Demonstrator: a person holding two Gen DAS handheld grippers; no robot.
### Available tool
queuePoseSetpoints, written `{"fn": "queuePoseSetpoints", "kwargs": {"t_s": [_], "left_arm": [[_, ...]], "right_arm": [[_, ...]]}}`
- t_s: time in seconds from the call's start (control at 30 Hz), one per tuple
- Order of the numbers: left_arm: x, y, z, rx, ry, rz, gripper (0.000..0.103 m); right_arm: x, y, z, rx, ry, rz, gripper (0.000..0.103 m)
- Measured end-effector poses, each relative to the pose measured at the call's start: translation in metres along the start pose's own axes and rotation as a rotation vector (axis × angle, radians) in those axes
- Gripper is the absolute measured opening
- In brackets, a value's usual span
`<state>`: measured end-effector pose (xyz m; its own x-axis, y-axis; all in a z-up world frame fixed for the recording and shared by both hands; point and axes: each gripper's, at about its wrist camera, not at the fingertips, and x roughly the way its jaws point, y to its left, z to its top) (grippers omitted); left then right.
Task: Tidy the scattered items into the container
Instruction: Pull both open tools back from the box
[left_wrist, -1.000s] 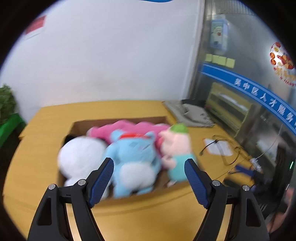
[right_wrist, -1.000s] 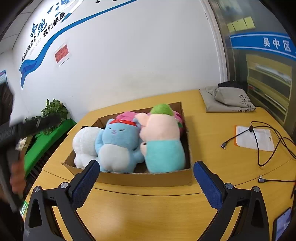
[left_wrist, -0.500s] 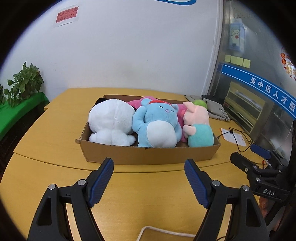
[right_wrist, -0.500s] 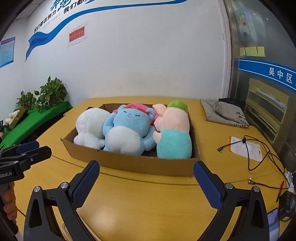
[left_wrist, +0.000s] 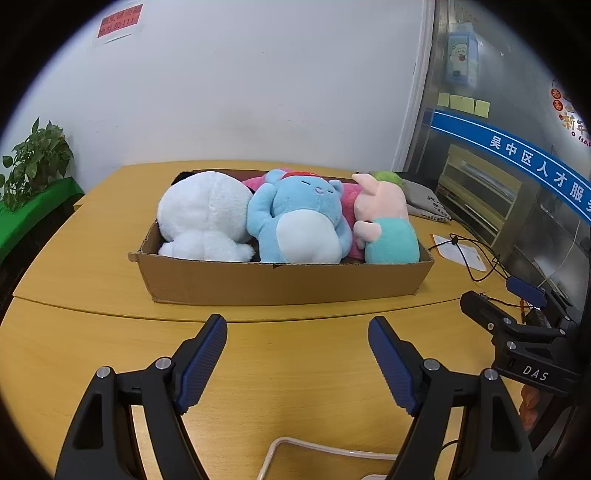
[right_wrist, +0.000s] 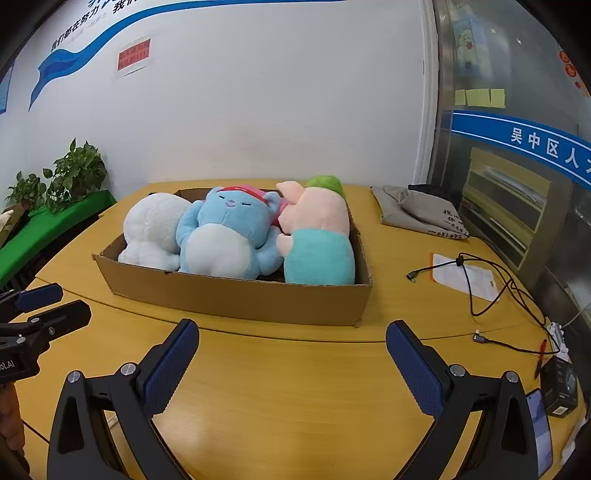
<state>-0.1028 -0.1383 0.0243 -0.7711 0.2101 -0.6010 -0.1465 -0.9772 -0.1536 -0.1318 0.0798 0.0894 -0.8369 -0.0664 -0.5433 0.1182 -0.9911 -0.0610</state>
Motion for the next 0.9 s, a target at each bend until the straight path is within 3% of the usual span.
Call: {"fn": "queuePoseSetpoints", "kwargs": {"t_s": [0.9], "left_arm": [[0.0086, -0.0083, -0.0066, 0.011, 0.055, -0.056, 0.079]], "right_arm": [[-0.0035, -0.0023, -0.0059, -0.003, 0.013, -0.011, 0.103]]}}
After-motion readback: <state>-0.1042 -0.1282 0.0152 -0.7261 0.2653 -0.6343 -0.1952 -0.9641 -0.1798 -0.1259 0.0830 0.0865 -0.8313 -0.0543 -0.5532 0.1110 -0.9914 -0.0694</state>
